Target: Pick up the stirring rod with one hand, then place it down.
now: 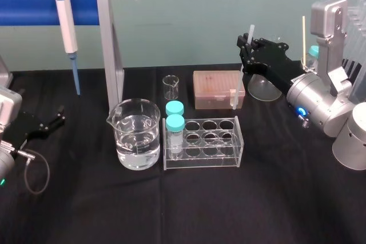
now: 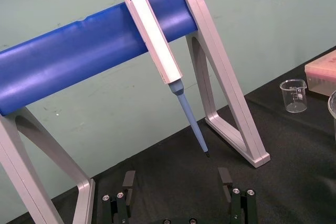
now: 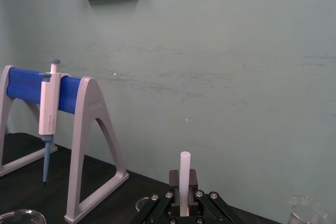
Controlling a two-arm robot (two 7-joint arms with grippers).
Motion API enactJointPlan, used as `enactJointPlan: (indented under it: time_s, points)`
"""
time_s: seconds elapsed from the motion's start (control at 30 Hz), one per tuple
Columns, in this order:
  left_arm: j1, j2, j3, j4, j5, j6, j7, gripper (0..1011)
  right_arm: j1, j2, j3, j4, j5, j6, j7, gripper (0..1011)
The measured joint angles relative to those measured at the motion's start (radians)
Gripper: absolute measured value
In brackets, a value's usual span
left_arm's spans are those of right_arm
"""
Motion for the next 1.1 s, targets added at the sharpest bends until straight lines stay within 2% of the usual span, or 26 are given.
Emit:
enactJointPlan:
  time_s: [1.1]
  points:
    - [0.0,0.0,0.0,0.0,0.0,0.0,0.0,1000,0.0,0.0,0.0,0.0,0.001,-0.001,0.001,82]
